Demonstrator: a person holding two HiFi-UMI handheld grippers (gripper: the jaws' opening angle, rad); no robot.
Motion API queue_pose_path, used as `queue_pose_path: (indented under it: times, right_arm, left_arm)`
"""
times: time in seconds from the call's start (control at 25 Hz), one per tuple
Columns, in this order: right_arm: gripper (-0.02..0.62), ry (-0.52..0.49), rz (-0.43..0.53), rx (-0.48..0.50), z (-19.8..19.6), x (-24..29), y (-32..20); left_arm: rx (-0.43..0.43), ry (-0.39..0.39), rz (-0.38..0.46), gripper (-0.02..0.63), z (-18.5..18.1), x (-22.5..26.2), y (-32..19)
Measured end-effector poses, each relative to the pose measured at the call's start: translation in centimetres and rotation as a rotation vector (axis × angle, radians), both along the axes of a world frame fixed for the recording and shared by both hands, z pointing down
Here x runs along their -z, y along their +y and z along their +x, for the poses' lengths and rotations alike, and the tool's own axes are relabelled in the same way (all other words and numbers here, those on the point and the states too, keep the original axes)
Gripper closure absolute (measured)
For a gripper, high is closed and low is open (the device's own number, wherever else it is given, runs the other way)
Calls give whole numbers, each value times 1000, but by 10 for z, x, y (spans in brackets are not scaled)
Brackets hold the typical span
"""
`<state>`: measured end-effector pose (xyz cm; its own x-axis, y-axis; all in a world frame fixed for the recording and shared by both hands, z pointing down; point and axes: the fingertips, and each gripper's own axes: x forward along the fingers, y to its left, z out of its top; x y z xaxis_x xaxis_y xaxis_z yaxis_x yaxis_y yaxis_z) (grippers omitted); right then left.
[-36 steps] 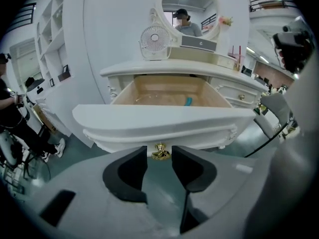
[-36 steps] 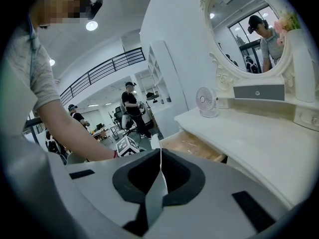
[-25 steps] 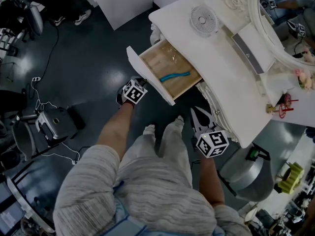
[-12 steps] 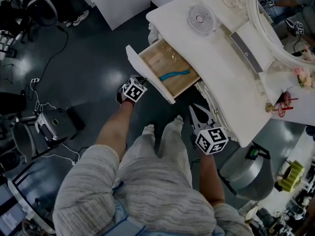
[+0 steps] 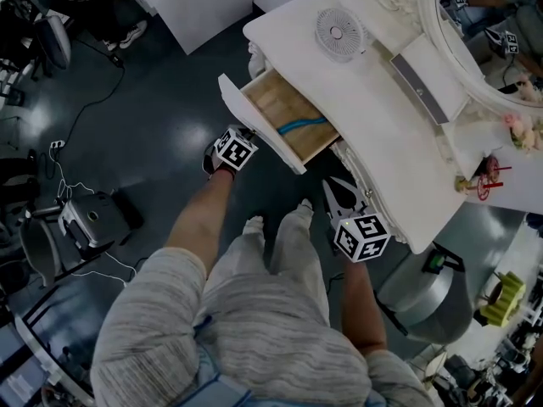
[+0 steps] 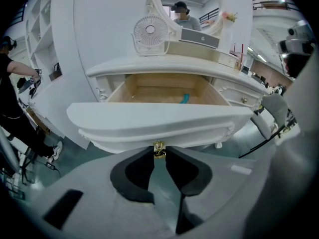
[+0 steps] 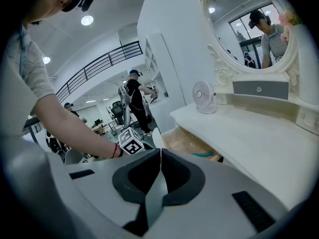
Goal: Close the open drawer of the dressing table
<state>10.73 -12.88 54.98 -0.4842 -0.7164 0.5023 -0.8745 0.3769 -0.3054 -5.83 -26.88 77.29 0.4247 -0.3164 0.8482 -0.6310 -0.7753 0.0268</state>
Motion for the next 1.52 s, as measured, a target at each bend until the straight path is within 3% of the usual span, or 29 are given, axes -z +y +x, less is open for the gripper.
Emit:
queue_pose_path:
  times: [1.52]
  right_arm:
    - [584,-3,-11,-40,65,4,-54]
  left_arm:
    - [-37,44,-27,541,94,3,-70]
